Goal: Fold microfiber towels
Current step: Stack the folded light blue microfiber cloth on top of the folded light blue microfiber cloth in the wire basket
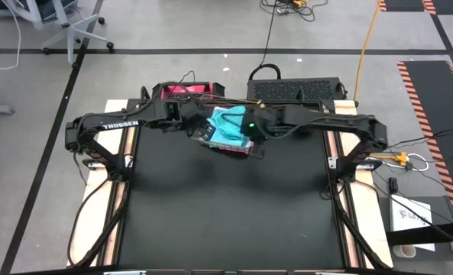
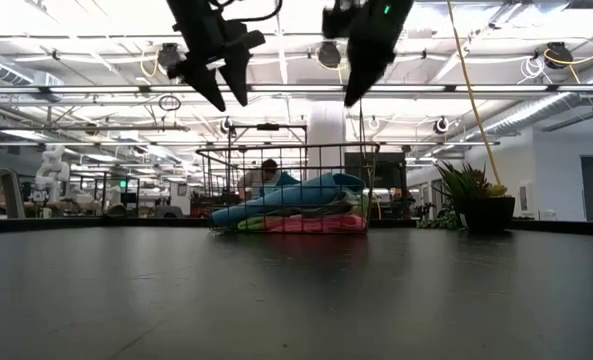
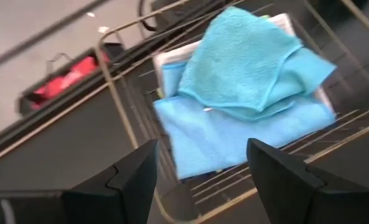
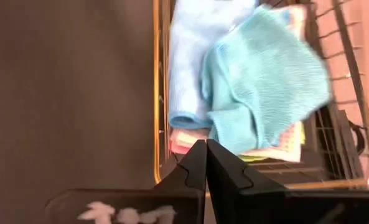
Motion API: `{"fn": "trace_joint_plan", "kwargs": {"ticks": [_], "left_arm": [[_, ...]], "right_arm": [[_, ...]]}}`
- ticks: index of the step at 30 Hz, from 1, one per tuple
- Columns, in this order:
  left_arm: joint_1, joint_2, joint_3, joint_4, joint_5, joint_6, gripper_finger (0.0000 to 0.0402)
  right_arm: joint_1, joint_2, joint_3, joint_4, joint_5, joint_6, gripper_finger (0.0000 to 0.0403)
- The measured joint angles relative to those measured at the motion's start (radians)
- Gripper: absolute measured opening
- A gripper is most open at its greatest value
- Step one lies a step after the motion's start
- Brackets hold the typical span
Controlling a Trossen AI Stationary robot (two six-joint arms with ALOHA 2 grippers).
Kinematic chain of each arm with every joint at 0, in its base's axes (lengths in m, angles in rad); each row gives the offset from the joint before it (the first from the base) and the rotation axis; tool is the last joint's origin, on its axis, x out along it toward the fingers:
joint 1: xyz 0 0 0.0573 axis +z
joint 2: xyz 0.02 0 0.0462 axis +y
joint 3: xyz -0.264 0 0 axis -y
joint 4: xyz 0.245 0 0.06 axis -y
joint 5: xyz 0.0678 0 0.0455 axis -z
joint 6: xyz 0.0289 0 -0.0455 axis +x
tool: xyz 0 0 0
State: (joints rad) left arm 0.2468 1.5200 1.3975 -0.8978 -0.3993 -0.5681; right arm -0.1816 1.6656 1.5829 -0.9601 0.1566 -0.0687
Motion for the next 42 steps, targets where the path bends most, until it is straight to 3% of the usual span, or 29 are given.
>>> {"fn": "trace_joint_plan", "kwargs": {"ticks": [9,16,22,30,36,42], "left_arm": [[0.143,0.108,0.0,0.167,0.246,0.18,0.0246],[0.184,0.213,0.001,0.303,0.36,0.249,0.0246],[0.223,0.28,0.0,0.293,0.373,0.252,0.0246],[0.279,0.313,0.0,0.366,0.354,0.224,0.0246],[0.317,0.312,0.0,0.388,0.429,0.182,0.0246],[0.305,0.354,0.001,0.4,0.434,0.164,0.0246]], "right_arm": [[-0.001,-0.168,0.0,-0.009,0.015,0.195,0.001],[-0.017,-0.202,0.001,-0.065,0.145,0.242,0.0011],[-0.119,-0.204,-0.055,-0.08,0.161,0.206,0.0011],[-0.278,-0.203,-0.191,0.024,0.151,0.101,0.0011],[-0.342,-0.203,-0.222,0.044,0.123,0.039,0.0011],[-0.375,-0.204,-0.222,0.072,0.1,0.007,0.0011]]}}
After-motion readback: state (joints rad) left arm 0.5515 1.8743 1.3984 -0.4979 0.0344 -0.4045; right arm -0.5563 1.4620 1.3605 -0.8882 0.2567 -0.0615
